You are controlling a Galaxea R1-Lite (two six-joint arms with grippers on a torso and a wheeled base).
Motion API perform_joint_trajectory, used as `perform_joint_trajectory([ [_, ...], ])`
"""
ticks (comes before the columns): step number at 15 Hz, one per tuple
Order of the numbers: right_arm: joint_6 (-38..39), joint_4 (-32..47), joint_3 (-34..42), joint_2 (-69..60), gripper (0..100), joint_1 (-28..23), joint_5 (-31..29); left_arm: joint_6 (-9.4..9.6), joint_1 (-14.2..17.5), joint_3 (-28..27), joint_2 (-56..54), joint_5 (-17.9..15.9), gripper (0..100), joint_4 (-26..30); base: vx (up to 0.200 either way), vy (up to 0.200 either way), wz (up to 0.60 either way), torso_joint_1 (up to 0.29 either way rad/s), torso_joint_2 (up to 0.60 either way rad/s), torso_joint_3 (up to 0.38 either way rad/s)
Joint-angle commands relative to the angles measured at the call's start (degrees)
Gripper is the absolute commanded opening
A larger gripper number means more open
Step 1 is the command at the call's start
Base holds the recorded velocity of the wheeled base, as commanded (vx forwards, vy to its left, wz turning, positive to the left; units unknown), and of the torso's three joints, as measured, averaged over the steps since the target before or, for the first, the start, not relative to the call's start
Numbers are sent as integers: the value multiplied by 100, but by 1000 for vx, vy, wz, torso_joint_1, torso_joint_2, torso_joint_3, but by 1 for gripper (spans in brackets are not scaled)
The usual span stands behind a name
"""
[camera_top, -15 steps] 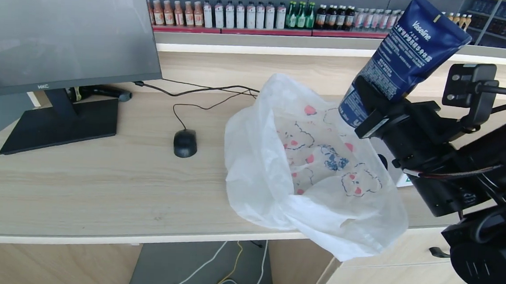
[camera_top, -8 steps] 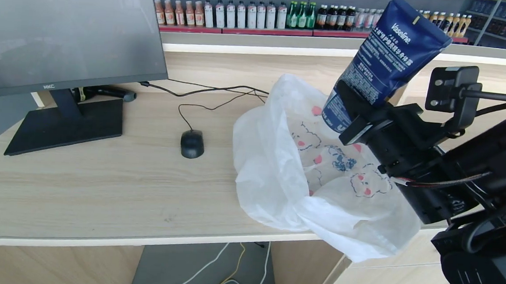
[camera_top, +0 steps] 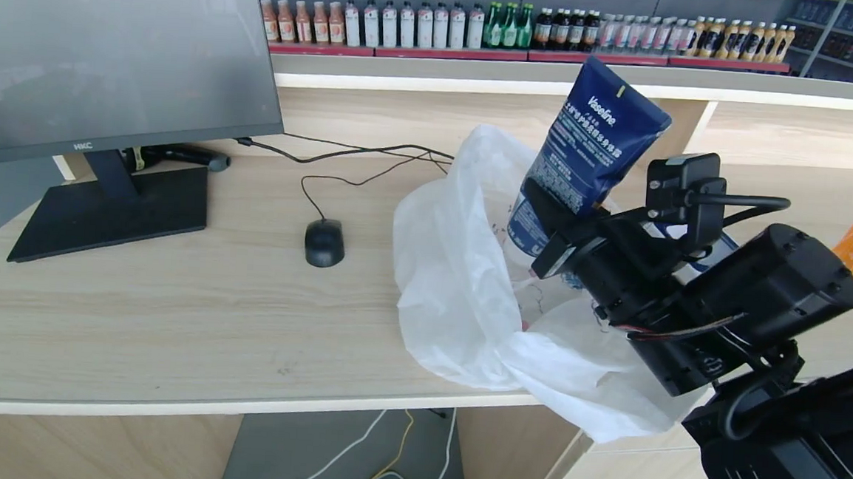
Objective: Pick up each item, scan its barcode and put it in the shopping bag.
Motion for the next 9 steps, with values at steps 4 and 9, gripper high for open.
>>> perform_joint_trajectory([
  [4, -6, -12, 102, 195, 0, 53, -6, -2, 2, 0, -2, 0, 100, 0, 0, 0, 0, 0, 0, 0],
  [9, -182, -12, 216, 195, 0, 220, -6, -2, 2, 0, -2, 0, 100, 0, 0, 0, 0, 0, 0, 0],
])
